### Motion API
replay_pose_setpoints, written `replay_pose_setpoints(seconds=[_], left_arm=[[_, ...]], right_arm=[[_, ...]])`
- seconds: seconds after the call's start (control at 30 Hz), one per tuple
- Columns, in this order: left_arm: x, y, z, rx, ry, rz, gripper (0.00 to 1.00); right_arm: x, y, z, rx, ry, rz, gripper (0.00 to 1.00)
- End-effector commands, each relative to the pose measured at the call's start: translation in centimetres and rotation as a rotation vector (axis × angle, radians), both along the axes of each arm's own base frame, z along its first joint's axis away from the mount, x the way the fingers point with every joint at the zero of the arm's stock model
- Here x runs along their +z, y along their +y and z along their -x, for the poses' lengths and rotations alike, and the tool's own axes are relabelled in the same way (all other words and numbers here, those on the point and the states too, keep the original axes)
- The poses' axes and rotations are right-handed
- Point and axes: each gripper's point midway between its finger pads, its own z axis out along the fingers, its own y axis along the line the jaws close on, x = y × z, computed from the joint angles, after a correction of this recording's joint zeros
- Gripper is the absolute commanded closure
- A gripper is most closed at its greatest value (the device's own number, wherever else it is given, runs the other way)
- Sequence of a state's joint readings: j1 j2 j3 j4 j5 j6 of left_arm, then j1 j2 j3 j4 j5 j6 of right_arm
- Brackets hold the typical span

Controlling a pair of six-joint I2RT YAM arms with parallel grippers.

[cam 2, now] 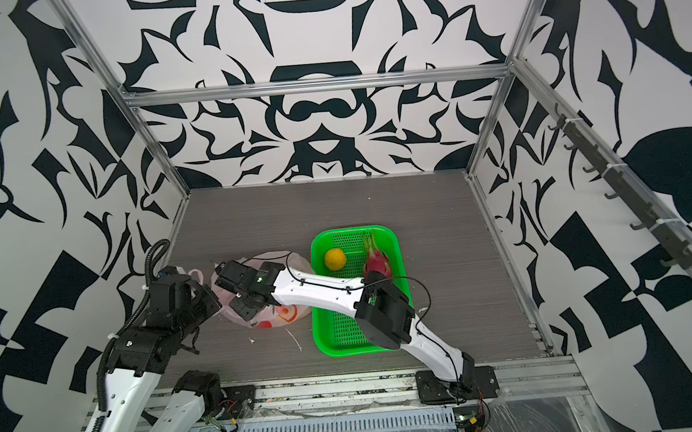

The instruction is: Untie the knot of the plastic bag and take out the fruit

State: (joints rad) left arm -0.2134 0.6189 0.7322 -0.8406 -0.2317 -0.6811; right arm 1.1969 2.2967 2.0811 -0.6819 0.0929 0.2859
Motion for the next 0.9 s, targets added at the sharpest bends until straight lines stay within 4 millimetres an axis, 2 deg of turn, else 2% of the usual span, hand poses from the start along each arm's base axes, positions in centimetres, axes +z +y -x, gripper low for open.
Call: replay_pose_setpoints(seconds=[0.0, 0.17, 0.53, 0.87], left_arm=[[0.5, 0.0, 0.8, -0.014, 0.028, 0.001, 0.93], [0.8, 0.0, 0.8, -0.022, 0.022, -0.009, 0.93], [2.0, -0.3, -0.9, -0.035, -0.026, -0.018, 0.93], [2.8, -0.7, -2.1, -0.043, -0.057, -0.01, 0.93]], right_arm=[[4.8, 1.2, -2.6, -0.057, -0.121, -0.098, 0.88], [4.7, 0.9, -4.6, -0.097, -0.187, -0.08, 0.88], [4.4, 0.6, -7.9, -0.082, -0.202, -0.102, 0.88], [3.5, 1.7, -7.7, 0.089, -0.167, -0.144, 0.83]])
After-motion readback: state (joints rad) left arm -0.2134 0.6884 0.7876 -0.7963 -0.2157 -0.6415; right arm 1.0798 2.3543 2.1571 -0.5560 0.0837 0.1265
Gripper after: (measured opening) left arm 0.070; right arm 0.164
